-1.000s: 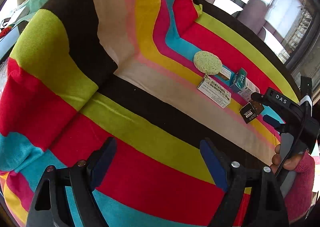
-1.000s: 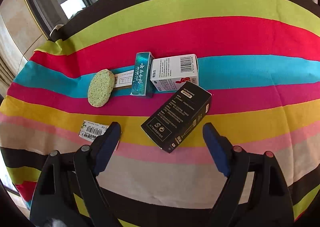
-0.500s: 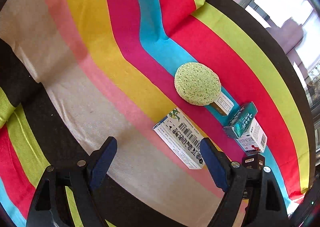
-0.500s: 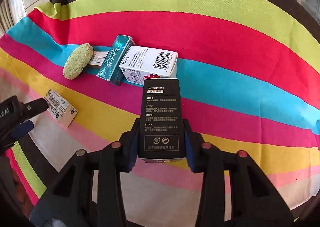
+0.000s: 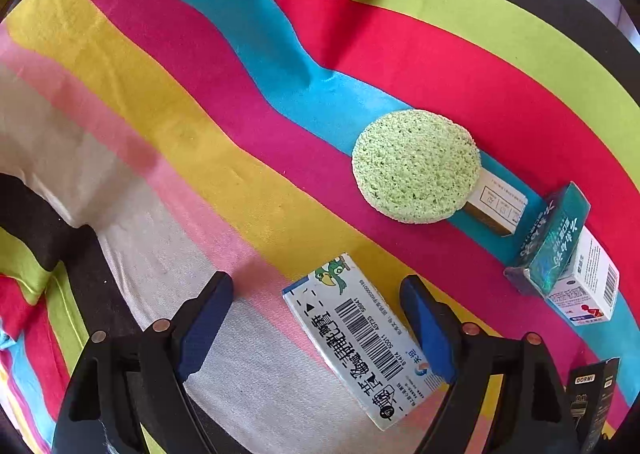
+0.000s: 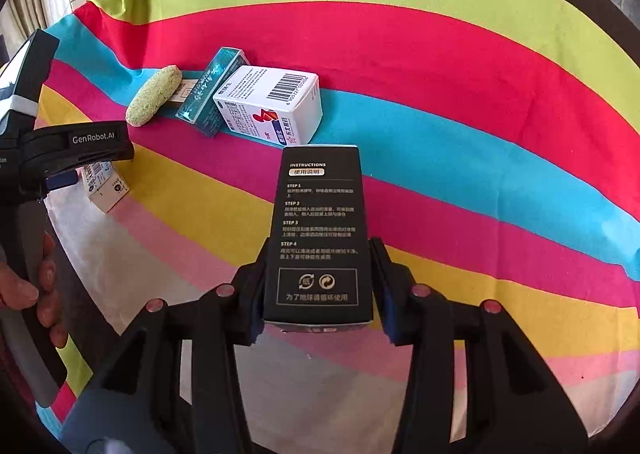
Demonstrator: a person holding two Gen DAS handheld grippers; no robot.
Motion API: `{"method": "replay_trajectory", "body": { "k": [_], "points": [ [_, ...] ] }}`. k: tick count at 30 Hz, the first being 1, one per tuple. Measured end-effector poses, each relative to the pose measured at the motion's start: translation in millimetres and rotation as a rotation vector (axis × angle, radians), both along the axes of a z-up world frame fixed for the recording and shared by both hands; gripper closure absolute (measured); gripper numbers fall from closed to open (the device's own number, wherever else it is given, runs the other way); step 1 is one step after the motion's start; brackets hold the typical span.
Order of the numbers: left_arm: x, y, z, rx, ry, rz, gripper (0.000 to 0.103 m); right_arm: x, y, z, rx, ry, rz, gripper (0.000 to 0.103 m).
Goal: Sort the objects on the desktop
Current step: 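Grasp the black instruction box with the right tool while the left tool grasps the white barcode box, then carry the black box and white barcode box with both tools toward the bin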
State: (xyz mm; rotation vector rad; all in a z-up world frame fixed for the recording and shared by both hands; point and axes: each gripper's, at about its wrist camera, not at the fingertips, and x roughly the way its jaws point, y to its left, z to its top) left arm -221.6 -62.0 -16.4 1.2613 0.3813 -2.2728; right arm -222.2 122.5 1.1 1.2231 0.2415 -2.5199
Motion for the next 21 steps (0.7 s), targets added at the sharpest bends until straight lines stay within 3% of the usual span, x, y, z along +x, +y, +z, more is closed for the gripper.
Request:
{"method": "replay_trajectory", "body": {
  "k": [2,4,5,11,17,21],
  "points": [
    [4.0,-1.8,0.3,-0.009,0.008,-0.025,0.02,-2.2,-1.0,0.8,0.001,0.002,-0.002,0.054],
    [10.3,-1.9,4.2,-0.019,0.018,-0.068,0.042,-3.4,-0.9,1.5,0.004,0.007,-0.003,0.059],
    [14.8,-1.5,6.6,-0.019,0.016,-0.1,0.067,-2.6,-0.6,1.9,0.001,0.007,-0.011,0.061],
    [74.9,-22.5,10.8,0.069,0.07,-0.264,0.07,35.9,-1.8,4.3,-0.033,0.03,-0.02,0.061],
    [160.4,-38.7,12.7,0.026,0.074,-0.368,0.069,100.5,-12.4,23.1,-0.05,0.074,0.028,0.061],
    [206.4,-46.7,10.6,0.001,0.084,-0.387,0.069,144.8,-22.2,23.2,-0.026,0.075,0.055,0.061]
  ]
}}
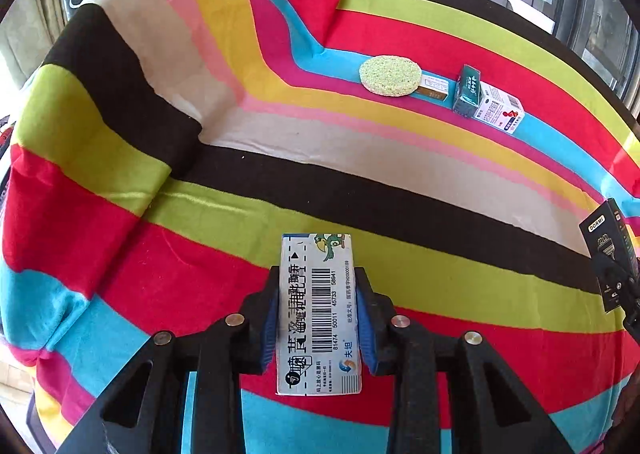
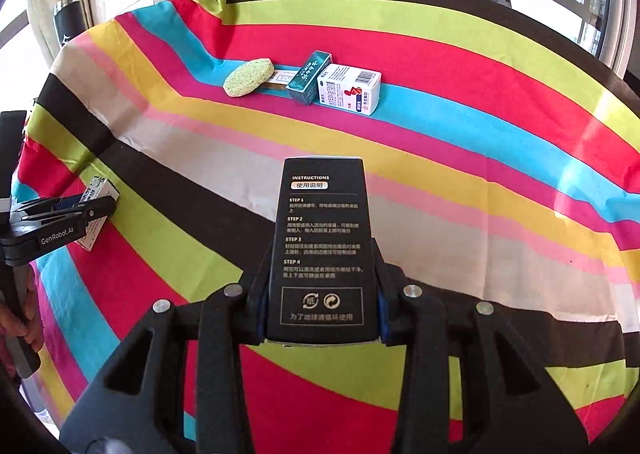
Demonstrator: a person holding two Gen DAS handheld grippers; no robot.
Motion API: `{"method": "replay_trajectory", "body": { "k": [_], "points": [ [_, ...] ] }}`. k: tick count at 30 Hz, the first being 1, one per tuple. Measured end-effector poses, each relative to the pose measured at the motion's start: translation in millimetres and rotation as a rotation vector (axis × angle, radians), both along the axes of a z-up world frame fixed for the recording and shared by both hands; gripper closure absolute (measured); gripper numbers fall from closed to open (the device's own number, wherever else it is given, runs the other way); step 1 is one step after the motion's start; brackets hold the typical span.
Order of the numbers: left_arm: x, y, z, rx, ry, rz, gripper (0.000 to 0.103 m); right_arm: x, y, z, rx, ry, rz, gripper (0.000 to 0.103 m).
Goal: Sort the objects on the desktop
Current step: 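Carry the black box and white barcode box with both tools toward the bin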
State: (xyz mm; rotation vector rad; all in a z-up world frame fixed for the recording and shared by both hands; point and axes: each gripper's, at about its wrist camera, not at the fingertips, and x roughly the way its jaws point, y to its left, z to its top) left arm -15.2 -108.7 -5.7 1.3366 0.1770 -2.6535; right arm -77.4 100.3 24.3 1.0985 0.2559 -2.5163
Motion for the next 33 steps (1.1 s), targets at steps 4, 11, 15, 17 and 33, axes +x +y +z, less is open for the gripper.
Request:
{"method": "replay_trajectory", "body": {
  "k": [4,11,15,17,33],
  "points": [
    [48.7,-8.5,2.8,-0.008,0.019,-0.003,0.069,45.1,-3.1,-6.1,-0.01,-0.015,0.012,0.061],
    [89.7,-17.7,4.3,-0.017,0.042,-0.027,0.069,103.0,-11.2,-16.6,-0.071,-0.041,0.019,0.061],
    [104.9,-21.1,7.2,0.001,0.053,-0.037,0.069,121.6,-12.5,-13.9,-0.099,-0.041,0.016,0.061],
    [111.0,-20.9,8.2,0.001,0.061,-0.046,0.069,129.4,-15.5,-12.8,-0.088,-0.038,0.028,0.061],
    [160.0,-59.3,6.5,0.049,0.094,-0.011,0.069,184.0,-75.9,-16.8,-0.038,-0.043,0.214,0.061]
  ]
}}
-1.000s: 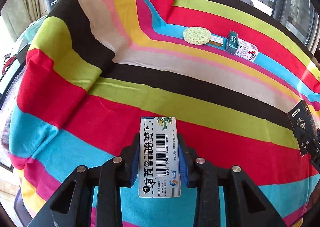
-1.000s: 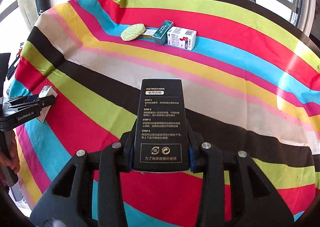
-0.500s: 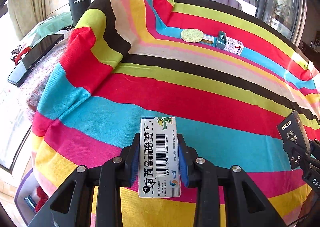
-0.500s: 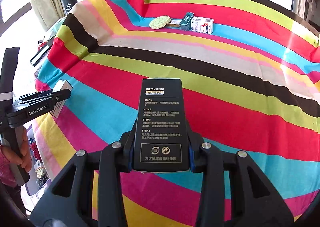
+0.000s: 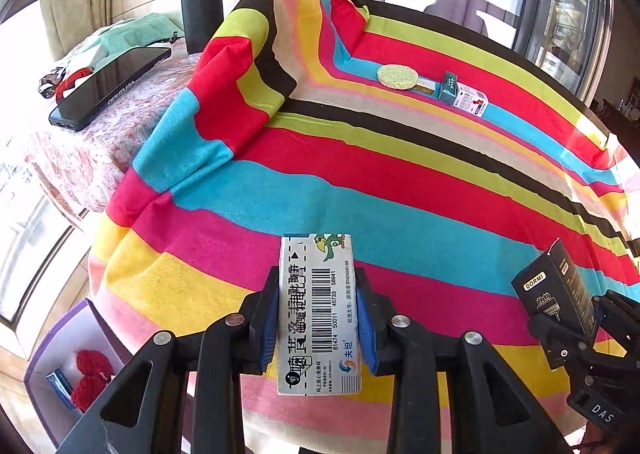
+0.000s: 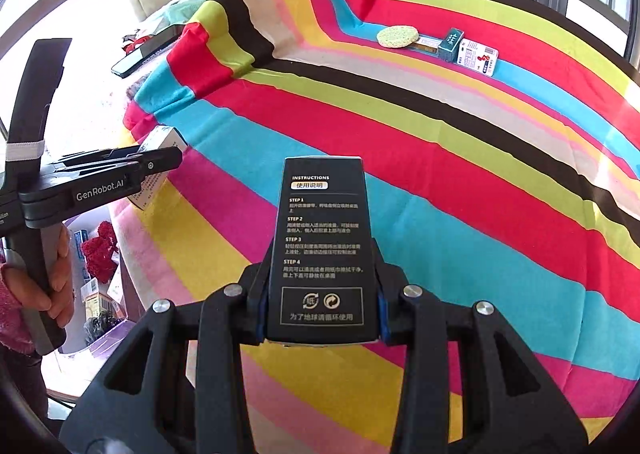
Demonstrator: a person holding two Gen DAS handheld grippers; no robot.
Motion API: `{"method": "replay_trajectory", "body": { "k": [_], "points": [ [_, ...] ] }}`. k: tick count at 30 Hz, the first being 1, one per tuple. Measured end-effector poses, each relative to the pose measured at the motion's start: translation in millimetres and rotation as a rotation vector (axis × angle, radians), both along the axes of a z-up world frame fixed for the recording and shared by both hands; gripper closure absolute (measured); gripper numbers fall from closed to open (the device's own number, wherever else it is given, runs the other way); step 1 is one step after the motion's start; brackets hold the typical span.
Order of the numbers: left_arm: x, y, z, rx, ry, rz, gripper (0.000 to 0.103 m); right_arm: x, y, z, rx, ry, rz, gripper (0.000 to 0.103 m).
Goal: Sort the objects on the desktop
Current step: 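Carry the black box and white barcode box with both tools toward the bin, then open both tools to drop the black box and barcode box into the bin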
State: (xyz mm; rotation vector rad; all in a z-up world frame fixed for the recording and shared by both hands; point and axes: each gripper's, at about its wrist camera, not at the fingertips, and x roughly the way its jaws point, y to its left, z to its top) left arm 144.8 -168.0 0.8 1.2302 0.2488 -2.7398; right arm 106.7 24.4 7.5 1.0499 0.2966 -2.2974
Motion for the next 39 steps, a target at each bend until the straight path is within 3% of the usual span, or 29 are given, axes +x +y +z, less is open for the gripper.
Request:
{"method": "replay_trajectory", "body": {
  "k": [10,26,39],
  "points": [
    [53.1,-68.1,0.6,0.037,0.022,0.142,0.069,43.2,-72.4,-2.3,0.017,-0.006,0.217,0.061],
    [138.4,-177.9,-43.4,0.088,-0.036,0.454,0.069,129.4,-185.8,-19.7,0.155,0.032,0.641,0.061],
    [182.7,-238.3,-57.5,0.101,-0.038,0.619,0.069,186.1,-258.8,-54.5,0.259,0.016,0.888,0.061]
  ]
}}
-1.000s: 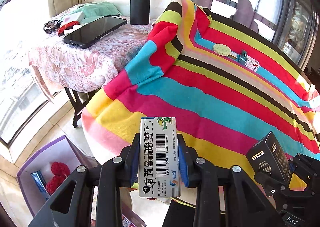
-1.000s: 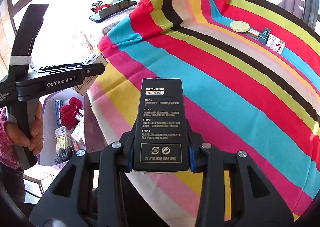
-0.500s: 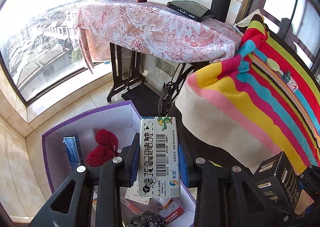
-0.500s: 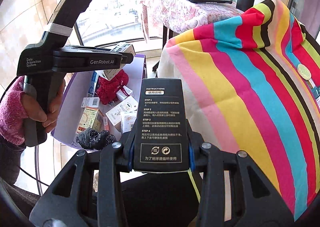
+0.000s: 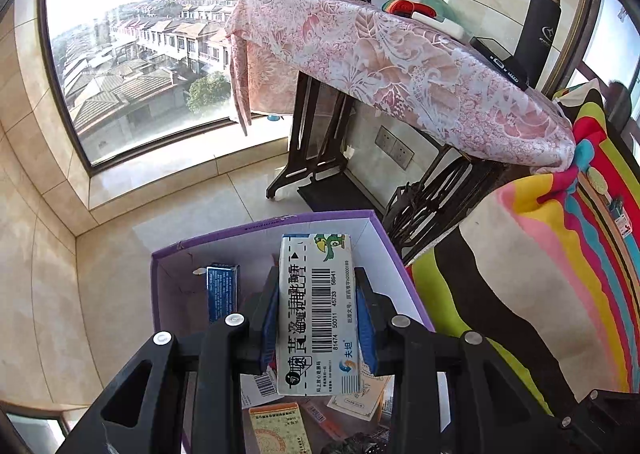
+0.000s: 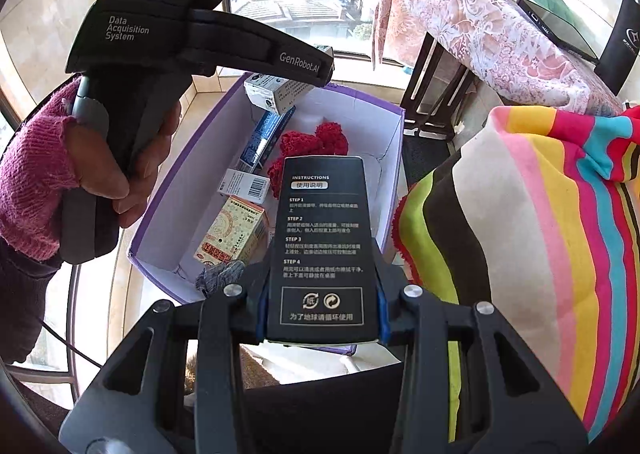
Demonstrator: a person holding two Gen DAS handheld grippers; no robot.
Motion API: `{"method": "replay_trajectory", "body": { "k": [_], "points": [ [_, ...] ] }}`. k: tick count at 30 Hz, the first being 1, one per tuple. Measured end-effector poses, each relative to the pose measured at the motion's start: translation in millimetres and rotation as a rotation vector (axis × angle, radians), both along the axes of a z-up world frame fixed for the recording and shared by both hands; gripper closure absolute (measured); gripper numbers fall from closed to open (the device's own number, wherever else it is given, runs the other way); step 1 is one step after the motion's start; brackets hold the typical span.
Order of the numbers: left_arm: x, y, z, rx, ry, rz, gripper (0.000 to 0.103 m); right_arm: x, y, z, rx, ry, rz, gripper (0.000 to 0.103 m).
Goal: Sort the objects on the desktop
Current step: 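Open both tools to drop the black box and barcode box into the bin, then move both open tools back over the remaining boxes on the table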
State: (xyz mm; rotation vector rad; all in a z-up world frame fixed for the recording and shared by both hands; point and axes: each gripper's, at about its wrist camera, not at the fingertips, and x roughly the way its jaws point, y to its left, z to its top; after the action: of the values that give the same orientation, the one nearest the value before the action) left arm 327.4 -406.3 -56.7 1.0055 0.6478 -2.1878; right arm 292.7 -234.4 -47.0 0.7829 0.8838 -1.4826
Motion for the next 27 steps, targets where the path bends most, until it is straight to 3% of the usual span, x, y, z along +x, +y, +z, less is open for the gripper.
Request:
{"method": "replay_trajectory", "body": {
  "k": [10,12,15,20,27],
  "points": [
    [22.5,-23.6,-22.1,0.037,-0.056,0.088,0.067,31.9,-13.6,-7.1,-0.031,-0.04,0.128,0.06],
    [24.6,-25.5,-22.2,0.051,-0.055,0.1,0.043,27.3,-11.7,-4.9,-0.047,-0.069,0.111,0.056],
    [26.1,-25.6,-18.6,0.036,-0.052,0.123,0.023,17.2,-4.7,2.7,-0.09,-0.092,0.078,0.038],
    [14.3,-18.6,-12.0,-0.001,-0.103,0.129,0.021,-7.1,11.9,15.5,-0.144,-0.115,-0.006,0.035],
    [-25.2,23.2,8.3,-0.042,-0.108,-0.009,0.021,-55.3,52.1,40.2,-0.218,-0.072,-0.165,0.034]
  ]
}}
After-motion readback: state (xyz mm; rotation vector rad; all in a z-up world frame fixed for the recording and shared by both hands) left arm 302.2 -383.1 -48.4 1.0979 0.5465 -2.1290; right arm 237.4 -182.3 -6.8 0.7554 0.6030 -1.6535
